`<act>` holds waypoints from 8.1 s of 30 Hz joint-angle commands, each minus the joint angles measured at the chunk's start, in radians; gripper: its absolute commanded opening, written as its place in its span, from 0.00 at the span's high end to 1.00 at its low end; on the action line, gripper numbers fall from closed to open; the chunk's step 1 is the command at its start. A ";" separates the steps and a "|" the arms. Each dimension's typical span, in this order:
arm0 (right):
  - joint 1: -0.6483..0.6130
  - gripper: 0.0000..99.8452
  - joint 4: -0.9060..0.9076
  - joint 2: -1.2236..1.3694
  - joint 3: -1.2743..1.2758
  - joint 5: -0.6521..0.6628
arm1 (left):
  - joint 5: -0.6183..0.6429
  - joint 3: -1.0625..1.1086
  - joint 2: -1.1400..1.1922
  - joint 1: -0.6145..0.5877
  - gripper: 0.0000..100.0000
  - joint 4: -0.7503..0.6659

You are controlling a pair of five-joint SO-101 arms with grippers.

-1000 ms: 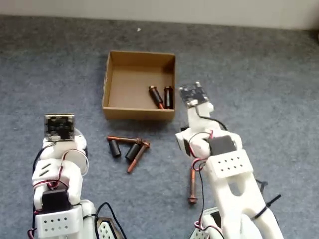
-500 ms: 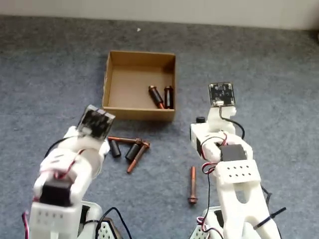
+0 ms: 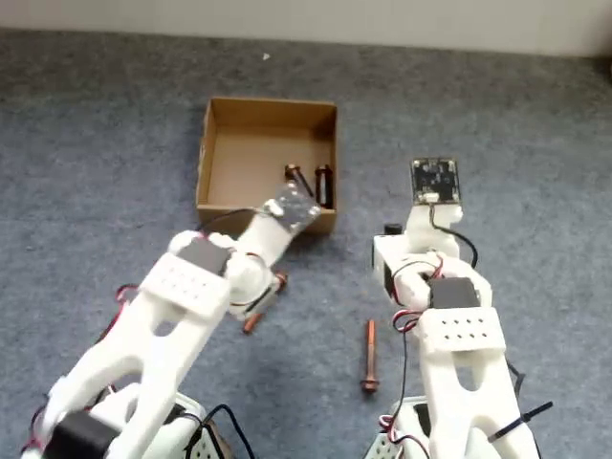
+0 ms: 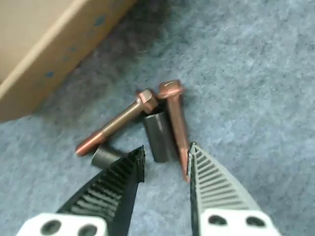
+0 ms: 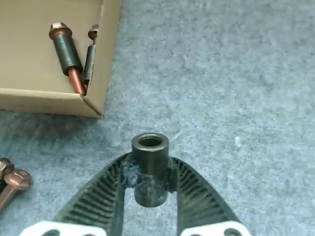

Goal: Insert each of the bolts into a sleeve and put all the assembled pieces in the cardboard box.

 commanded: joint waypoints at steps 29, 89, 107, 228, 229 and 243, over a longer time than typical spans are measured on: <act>0.016 0.99 -0.025 -0.028 -0.010 -0.003 | 0.135 -0.309 0.518 0.068 0.99 -0.080; -0.625 0.99 -0.022 -1.047 0.371 0.209 | 0.597 0.211 -1.233 0.096 1.00 -0.288; -0.671 0.99 -0.059 -1.053 0.412 0.210 | 0.594 0.303 -1.271 0.151 1.00 -0.359; -0.306 0.99 -0.499 0.768 -0.630 0.261 | 0.295 0.783 -1.415 -0.579 0.99 -0.204; -0.306 0.99 -0.499 0.797 -0.651 0.261 | 0.295 0.783 -1.415 -0.579 0.99 -0.204; -0.314 0.90 -0.305 0.869 -0.779 0.259 | 0.295 0.783 -1.415 -0.579 0.99 -0.204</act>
